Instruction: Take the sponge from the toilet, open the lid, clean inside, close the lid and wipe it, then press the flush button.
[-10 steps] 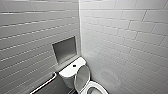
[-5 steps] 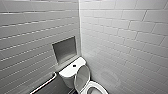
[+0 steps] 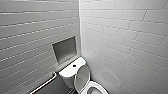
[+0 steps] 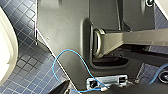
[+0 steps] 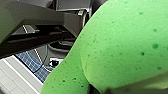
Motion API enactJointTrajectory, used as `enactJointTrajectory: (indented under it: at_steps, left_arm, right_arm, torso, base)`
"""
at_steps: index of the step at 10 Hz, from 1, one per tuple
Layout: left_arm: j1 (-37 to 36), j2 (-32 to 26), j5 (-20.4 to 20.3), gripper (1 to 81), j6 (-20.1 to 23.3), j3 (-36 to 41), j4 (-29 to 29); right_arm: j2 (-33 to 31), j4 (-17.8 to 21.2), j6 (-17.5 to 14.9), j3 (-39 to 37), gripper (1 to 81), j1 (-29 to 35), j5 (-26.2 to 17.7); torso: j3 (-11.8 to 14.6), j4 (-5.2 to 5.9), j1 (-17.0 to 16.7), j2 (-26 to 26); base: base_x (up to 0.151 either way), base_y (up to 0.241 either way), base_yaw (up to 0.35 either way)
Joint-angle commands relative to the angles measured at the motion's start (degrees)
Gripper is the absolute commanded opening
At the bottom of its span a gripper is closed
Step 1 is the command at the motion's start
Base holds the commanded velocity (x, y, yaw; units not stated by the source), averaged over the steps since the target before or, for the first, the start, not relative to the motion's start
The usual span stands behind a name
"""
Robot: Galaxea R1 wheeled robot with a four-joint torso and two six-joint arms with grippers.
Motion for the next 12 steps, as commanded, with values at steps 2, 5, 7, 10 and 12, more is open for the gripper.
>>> enactJointTrajectory:
  at_steps: [2, 5, 7, 10, 12]
  left_arm:
    - [-0.9, -0.1, 3.8, 81.1, 0.3, -0.1, -0.9]
    - [-0.9, 0.1, 3.7, 81.1, 0.3, -0.1, -0.6]
    - [-1.1, 0.6, 3.8, 81.1, 0.3, -0.1, -0.2]
    - [-2.5, 0.5, 3.9, 81.1, 0.3, -0.1, 0.0]
    - [-2.7, 0.4, 3.9, 81.1, 0.3, -0.1, 0.0]
  right_arm:
    - [-3.4, 22.8, -21.4, 5.4, 1.0, 3.4, -5.6]
    - [-3.9, 51.9, -49.4, 5.1, 1.0, 3.3, -4.4]
    - [-3.8, 53.0, -49.9, 3.0, 1.0, 4.0, -4.9]
    - [-2.8, 53.0, -50.1, 1.9, 1.0, 4.0, -4.4]
    - [-2.6, 53.1, -50.0, 1.8, 1.0, 4.1, -4.4]
  torso:
    - [0.0, 0.0, 0.0, 0.0]
    - [0.0, 0.0, 0.0, 0.0]
    - [0.0, 0.0, 0.0, 0.0]
    - [2.3, 0.0, 0.0, 0.0]
    - [0.7, 0.0, 0.0, 0.0]
  base:
    - [0.0, 0.0, 0.0]
    - [0.0, 0.0, 0.0]
    - [0.0, 0.0, 0.0]
    - [0.0, 0.0, 0.0]
    - [0.0, 0.0, 0.0]
